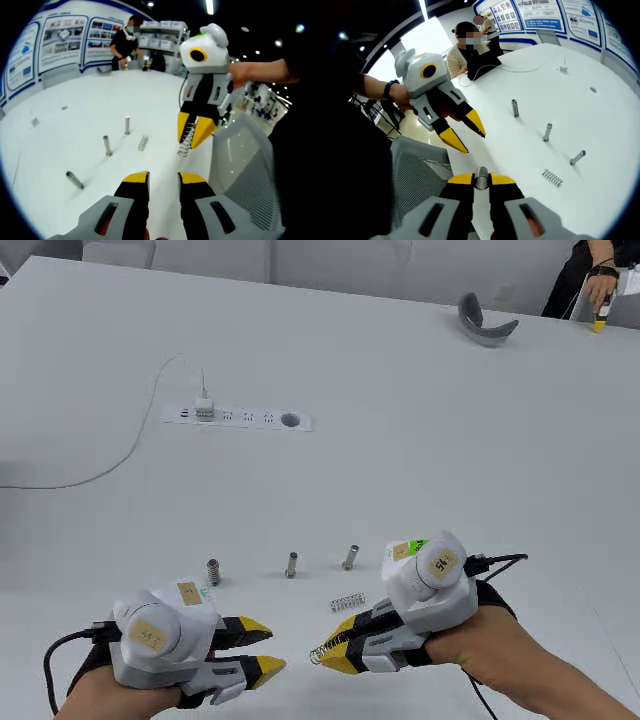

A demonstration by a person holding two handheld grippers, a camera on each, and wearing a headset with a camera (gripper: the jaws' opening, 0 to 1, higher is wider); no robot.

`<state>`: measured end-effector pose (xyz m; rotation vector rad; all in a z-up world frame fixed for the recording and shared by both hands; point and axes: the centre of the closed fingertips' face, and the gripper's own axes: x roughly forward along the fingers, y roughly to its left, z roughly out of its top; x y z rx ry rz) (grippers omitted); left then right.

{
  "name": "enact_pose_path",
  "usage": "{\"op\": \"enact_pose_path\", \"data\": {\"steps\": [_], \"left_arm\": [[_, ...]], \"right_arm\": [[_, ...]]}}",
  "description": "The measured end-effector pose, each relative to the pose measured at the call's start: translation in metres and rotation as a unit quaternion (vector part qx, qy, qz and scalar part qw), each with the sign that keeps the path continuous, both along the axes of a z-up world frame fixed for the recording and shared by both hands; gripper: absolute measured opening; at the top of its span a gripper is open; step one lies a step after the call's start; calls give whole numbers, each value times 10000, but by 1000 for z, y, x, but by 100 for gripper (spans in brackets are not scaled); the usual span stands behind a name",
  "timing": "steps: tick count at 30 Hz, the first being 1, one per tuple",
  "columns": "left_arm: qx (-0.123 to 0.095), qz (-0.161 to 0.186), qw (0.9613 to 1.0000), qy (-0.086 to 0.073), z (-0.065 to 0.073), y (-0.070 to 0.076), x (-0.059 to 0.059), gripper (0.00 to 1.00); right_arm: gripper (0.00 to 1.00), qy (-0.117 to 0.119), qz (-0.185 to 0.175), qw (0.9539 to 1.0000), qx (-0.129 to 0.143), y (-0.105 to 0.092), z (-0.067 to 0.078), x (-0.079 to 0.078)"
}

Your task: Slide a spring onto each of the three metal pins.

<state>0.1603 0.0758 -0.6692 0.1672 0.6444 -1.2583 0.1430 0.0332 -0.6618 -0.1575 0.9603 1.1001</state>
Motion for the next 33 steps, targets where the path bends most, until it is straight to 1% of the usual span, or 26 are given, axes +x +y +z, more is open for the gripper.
{"op": "enact_pose_path", "data": {"steps": [7, 12, 14, 17, 19, 24, 29, 33], "left_arm": [[21, 234, 9997, 5, -4, 6, 9, 25], [55, 361, 9993, -1, -5, 11, 13, 28], [92, 393, 9992, -44, -5, 12, 14, 29], [124, 477, 9988, -60, -7, 16, 17, 31], [142, 512, 9986, -74, -8, 17, 19, 33], [174, 607, 9979, -112, -8, 23, 24, 37], [213, 755, 9969, -113, -10, 31, 30, 42], [228, 854, 9960, -103, -11, 36, 33, 44]], "right_arm": [[12, -40, -42, 9999, -163, -7, -5, 9], [12, -12, -136, 9996, -264, -13, -9, 17], [12, -11, -160, 9994, -306, -15, -10, 20], [12, 83, -290, 9992, -267, -16, -12, 27], [12, 101, -327, 9990, -287, -17, -13, 30], [12, 61, -343, 9983, -457, -22, -16, 41], [12, 32, -291, 9980, -560, -25, -18, 51], [12, -43, -255, 9973, -685, -29, -18, 62]]}}
